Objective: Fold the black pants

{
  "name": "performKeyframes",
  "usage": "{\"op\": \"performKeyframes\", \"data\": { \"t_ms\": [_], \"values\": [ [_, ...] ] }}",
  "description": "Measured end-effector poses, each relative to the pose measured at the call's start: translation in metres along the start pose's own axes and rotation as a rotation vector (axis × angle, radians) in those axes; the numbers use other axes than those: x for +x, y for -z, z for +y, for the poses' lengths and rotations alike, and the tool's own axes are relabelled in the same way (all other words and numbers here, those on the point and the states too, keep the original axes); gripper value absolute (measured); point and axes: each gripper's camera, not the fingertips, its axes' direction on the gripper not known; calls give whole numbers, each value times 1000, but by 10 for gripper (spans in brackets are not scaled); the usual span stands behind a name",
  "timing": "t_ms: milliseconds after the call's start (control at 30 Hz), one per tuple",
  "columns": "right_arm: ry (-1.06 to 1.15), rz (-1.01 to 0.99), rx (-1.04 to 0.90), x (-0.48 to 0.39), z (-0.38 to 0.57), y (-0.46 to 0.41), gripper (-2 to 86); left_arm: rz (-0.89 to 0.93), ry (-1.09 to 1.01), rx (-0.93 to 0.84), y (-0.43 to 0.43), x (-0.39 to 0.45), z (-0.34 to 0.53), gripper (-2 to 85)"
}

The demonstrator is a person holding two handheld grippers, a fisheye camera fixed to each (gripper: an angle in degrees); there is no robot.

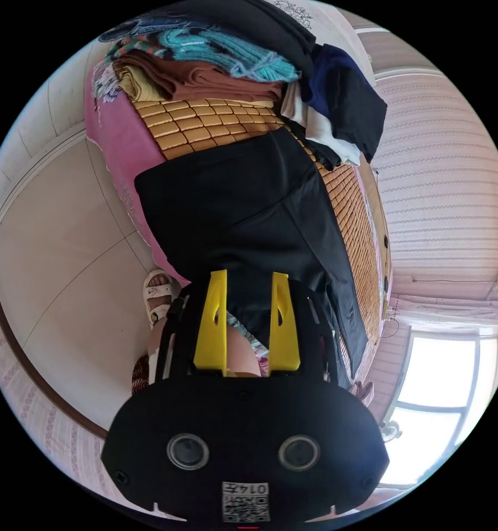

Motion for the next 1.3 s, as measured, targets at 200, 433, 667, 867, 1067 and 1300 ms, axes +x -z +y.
{"op": "performKeyframes", "data": {
  "t_ms": [200,433,667,867,1067,1300],
  "values": [
    [-9,4,-1,22,-12,-10,135,15,55,-10,1,-7,-21,109],
    [-396,-332,126,124,17,-15,135,87,71,-22,12,-15,-37,113],
    [-755,-620,127,205,61,-54,137,124,63,45,39,-28,-33,114],
    [-721,-741,78,221,58,-72,74,110,111,66,36,-36,-41,118],
    [-689,-755,186,226,58,-41,28,53,150,2,13,-28,-48,94],
    [-629,-713,270,228,62,4,15,142,152,29,18,-29,-34,8]
  ]
}}
